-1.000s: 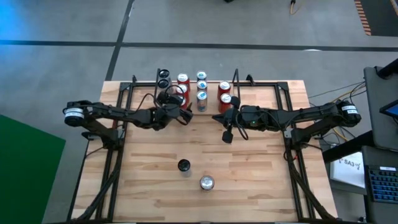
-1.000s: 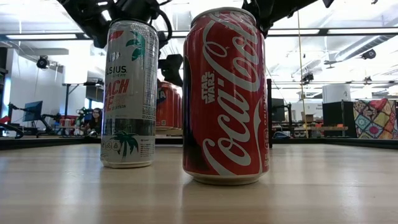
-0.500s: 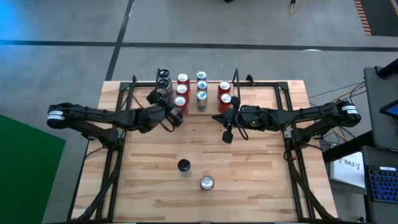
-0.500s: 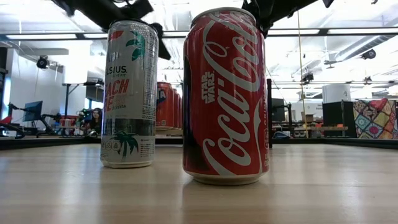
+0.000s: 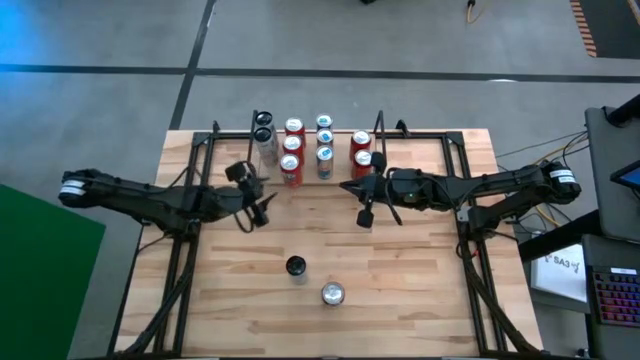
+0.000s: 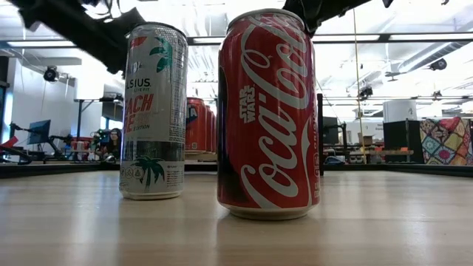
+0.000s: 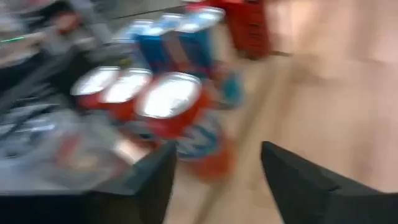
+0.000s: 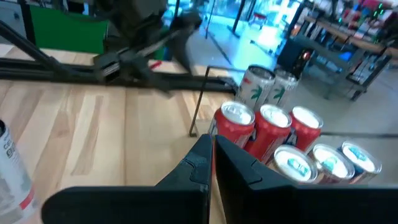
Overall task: Place canned beverage on shelf
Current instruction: Put the orange soda can on the shelf aligned with the other orange soda cans, then put the white soda can on the shelf aligned with the other white soda cans
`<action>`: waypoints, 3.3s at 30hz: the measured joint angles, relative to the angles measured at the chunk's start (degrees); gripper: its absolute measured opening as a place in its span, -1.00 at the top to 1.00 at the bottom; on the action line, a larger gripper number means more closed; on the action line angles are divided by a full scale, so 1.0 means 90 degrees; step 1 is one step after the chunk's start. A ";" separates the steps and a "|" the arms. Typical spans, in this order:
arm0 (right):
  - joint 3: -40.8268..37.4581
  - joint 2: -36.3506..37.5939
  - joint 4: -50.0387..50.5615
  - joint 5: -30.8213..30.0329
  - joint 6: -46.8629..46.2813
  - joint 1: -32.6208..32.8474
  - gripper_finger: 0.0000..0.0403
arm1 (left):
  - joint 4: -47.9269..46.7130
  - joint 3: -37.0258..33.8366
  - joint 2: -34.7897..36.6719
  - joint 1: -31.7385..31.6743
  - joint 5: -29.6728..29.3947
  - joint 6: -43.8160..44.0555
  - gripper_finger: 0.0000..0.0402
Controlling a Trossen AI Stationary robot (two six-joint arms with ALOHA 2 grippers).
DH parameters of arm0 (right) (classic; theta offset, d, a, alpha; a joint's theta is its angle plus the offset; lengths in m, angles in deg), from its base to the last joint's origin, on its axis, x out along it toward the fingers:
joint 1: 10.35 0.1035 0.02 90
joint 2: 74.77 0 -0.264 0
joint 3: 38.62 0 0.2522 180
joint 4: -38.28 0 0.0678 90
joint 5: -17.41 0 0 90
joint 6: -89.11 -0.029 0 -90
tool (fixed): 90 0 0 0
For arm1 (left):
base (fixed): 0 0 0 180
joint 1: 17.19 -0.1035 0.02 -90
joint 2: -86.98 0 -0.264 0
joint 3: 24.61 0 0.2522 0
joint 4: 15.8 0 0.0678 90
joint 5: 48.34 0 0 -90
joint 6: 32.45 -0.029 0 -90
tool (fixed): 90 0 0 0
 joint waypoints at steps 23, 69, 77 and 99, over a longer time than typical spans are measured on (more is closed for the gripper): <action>0.0000 -0.0010 -0.0522 -0.0005 0.0817 -0.0248 0.95 | 0.3793 -0.1552 -0.0946 -0.0718 0.0709 -0.1425 1.00; -0.0027 -0.0010 -0.0472 0.0000 0.0647 -0.0559 0.95 | 0.4688 -0.1506 -0.2154 -0.1644 0.0466 -0.2283 1.00; -0.0027 -0.0010 -0.0471 0.0000 0.0620 -0.0559 0.95 | 0.4953 -0.1506 -0.2159 -0.1651 0.0818 -0.2136 1.00; 0.0002 -0.0010 -0.0516 0.0000 0.0092 -0.0549 0.95 | 0.4200 -0.1506 -0.0293 -0.1486 0.1537 -0.2251 1.00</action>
